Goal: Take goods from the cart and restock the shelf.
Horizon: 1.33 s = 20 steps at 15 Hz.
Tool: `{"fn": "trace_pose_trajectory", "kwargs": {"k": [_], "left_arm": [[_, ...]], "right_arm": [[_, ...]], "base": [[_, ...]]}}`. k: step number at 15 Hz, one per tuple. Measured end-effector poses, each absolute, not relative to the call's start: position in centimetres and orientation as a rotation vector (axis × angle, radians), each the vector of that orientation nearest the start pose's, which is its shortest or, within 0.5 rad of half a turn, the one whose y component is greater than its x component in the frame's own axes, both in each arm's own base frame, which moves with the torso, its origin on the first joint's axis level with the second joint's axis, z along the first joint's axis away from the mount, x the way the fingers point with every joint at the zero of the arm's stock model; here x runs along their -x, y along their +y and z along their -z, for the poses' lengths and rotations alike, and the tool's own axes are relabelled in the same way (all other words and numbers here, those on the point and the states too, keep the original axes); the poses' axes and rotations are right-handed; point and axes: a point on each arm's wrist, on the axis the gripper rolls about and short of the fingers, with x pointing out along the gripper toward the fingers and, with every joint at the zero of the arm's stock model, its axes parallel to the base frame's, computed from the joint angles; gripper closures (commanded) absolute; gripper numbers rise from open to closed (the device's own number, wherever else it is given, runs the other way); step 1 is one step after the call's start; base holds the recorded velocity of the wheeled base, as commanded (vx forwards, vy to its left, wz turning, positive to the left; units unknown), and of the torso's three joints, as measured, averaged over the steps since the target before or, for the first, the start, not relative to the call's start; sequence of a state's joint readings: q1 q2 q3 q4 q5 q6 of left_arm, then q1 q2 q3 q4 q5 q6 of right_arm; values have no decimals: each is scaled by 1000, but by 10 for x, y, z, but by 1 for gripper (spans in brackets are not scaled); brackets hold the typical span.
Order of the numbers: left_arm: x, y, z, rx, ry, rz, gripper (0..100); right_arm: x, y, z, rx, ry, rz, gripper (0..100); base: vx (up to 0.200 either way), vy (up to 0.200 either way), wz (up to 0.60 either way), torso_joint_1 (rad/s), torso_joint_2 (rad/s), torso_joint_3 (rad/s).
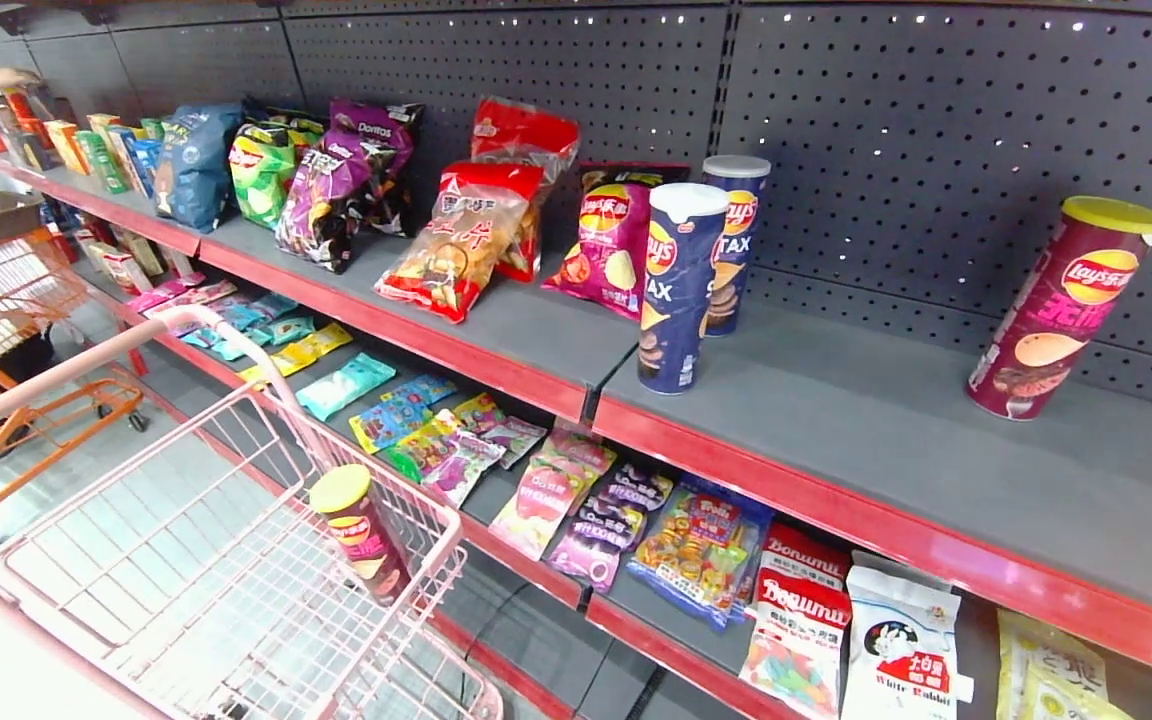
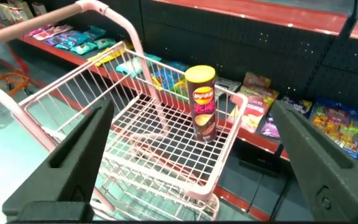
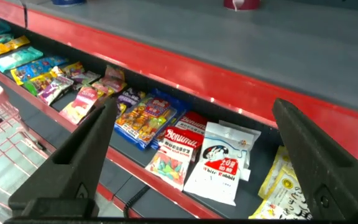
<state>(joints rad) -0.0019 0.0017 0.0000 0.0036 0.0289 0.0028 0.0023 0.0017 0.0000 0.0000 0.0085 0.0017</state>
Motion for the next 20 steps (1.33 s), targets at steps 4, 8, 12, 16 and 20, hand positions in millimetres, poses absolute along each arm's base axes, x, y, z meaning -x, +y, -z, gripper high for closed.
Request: {"fn": "trace_pose_trajectory", "kwargs": {"k": [4,8,12,16,20], "left_arm": [[23,1,-75,-3,5,-26,0],[23,1,-75,-3,5,-27,0],[23,1,-75,-3,5,-26,0],[22,0,-75,-2,8,-13,0],[23,-1,-76,-1,4,44,0]], "right_arm": [[23,0,-76,-2,2,-11,0],[23,0,-76,0,2,-10,0],[23,0,-76,-1,2,-8,0],[23,0,-76,0,2,-6,0],[23,0,-76,-3,2,-6,0]], "base": [[0,0,0,-152,389,238],[0,0,0,-190,527,324],[0,0,0,-188,544,354],[0,0,0,-156,508,345],[0,0,0,-35,141,99]]}}
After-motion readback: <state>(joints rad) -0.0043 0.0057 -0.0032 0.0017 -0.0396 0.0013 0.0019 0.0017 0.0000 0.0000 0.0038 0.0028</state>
